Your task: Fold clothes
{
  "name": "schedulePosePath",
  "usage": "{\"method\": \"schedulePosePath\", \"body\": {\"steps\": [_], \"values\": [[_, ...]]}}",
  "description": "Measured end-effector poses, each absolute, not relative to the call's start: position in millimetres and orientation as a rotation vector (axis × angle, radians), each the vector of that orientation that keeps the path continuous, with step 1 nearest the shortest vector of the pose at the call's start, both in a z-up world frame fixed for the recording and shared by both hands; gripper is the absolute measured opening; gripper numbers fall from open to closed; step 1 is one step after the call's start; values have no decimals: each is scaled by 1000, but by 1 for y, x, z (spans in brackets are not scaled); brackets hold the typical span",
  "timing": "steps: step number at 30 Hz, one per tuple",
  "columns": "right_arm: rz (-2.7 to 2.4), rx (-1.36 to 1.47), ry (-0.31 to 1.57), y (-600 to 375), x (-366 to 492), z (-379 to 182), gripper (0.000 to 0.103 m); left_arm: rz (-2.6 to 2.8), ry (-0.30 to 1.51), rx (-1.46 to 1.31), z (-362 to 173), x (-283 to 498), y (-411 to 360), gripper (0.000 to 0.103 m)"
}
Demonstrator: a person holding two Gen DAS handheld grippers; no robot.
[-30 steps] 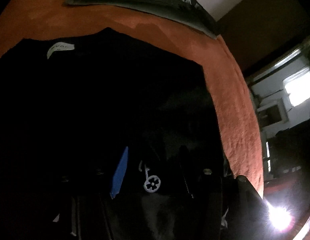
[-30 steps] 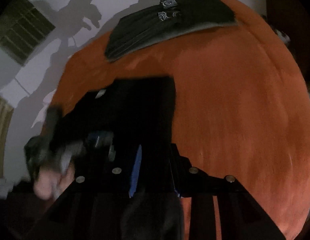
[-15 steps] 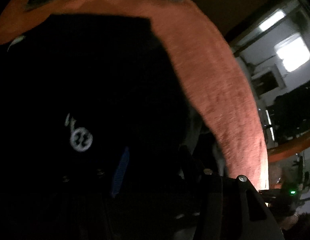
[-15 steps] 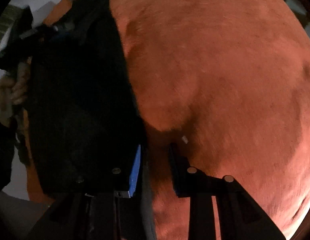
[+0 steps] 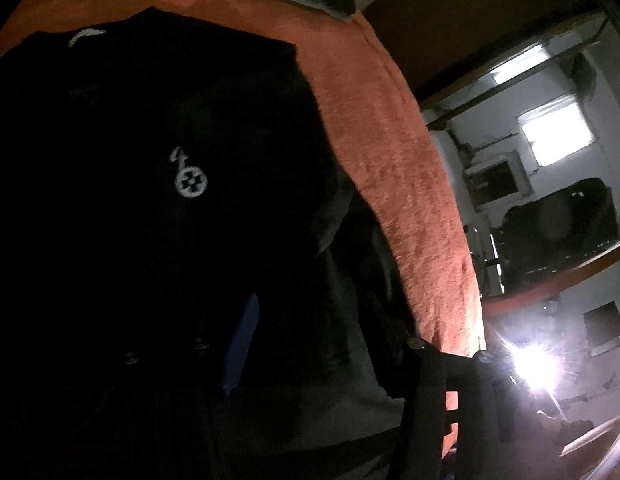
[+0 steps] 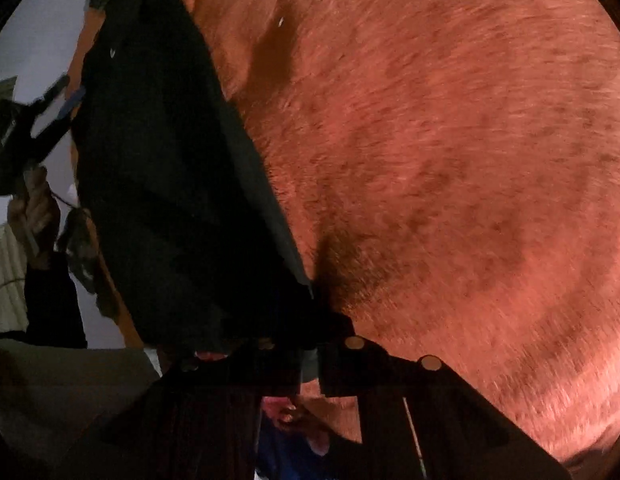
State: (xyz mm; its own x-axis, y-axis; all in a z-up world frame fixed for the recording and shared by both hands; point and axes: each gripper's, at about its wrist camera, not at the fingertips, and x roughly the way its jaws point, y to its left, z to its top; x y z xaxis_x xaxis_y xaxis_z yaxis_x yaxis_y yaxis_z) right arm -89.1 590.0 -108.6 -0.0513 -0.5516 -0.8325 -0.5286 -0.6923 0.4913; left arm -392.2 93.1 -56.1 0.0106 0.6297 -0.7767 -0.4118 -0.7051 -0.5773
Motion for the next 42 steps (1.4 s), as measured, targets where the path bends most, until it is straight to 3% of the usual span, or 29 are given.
{"method": "schedulePosePath", "body": {"steps": [3, 5, 8, 10, 17, 21, 25, 30, 36, 40, 41, 42], "values": [[-1931, 2214, -1075, 583, -93, -110, 4, 1790, -264, -1560, -59, -390, 86, 53], [-1897, 2227, -1092, 586, -94, -117, 6, 1786, -292, -1577, -61, -389, 80, 53], [-1820, 2267, -1112, 599, -100, -112, 17, 1793, -322, -1584, -56, -384, 61, 53], [-1928, 2317, -989, 611, -110, -88, 31, 1822, -333, -1579, -48, -379, 38, 53], [-2141, 2076, -637, 589, -228, -14, 31, 2061, -495, -1568, -26, -374, -94, 54], [-2149, 1847, -430, 499, -311, -3, 31, 2288, -612, -1546, -12, -371, -185, 54], [-2184, 1577, -213, 396, -371, 0, 31, 2530, -727, -1500, -2, -364, -279, 63], [-2114, 1423, -183, 318, -429, -1, 31, 2674, -812, -1442, -15, -385, -349, 63], [-2037, 1343, -155, 243, -482, -12, 22, 2599, -630, -1624, -54, -459, -349, 63], [-2018, 1378, -211, 249, -472, -29, 22, 2572, -716, -1639, -74, -484, -340, 63], [-2013, 1387, -227, 251, -468, -33, 22, 2609, -706, -1613, -74, -485, -339, 51], [-2009, 1396, -242, 253, -465, -38, 22, 2657, -679, -1591, -73, -484, -338, 30]]}}
